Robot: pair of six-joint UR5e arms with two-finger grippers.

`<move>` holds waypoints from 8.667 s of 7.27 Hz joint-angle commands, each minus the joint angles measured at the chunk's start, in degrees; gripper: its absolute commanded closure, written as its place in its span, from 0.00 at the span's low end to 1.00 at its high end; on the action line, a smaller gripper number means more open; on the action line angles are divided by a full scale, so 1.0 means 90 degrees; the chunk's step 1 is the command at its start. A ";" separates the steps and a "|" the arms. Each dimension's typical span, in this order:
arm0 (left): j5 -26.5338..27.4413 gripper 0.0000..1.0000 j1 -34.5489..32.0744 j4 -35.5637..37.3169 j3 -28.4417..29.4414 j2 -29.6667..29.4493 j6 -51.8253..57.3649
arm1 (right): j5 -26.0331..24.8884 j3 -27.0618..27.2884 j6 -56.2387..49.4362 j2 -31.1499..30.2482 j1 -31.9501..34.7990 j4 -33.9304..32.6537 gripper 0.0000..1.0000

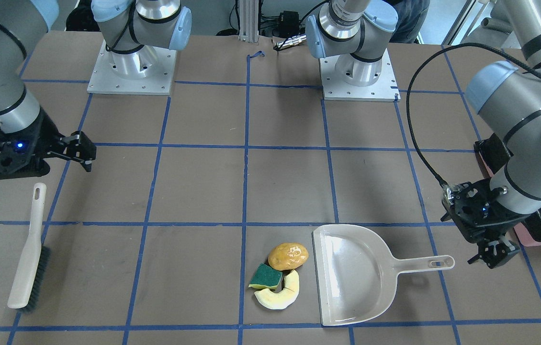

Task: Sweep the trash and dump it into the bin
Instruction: 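Lower the left gripper to the dustpan handle while the right descends to the brush, then close the left gripper on the dustpan handle while the right gripper grasps the brush handle, then lift the white brush with the right gripper and carry it toward the dustpan, then sweep the potato, ring and sponge into the dustpan with the right-held brush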

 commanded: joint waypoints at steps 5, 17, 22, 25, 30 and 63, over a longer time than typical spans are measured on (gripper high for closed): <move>0.0171 0.00 -0.0002 -0.0535 0.0440 -0.0797 0.0245 | -0.0041 0.0001 -0.0733 0.1383 -0.0928 -0.0947 0.04; 0.0239 0.39 -0.0256 -0.0340 0.0420 -0.1061 0.0163 | -0.0383 0.0235 -0.0332 0.1208 -0.0871 -0.0360 0.64; 0.0248 1.00 -0.0266 -0.0340 0.0420 -0.1051 0.0153 | -0.0324 0.0196 -0.0323 0.1121 -0.0871 -0.0273 0.98; 0.0452 1.00 -0.0421 -0.0087 0.0420 -0.1061 0.0163 | -0.0528 -0.0193 0.0688 0.0681 0.0296 0.0604 1.00; 0.0600 1.00 -0.0471 -0.0076 0.0410 -0.1071 0.0163 | -0.0520 -0.0670 0.4564 0.0923 0.3353 0.0977 1.00; 0.0357 1.00 -0.0374 -0.0066 0.0381 -0.1052 0.0260 | 0.1544 -0.3840 0.8051 0.2453 0.5510 0.2430 1.00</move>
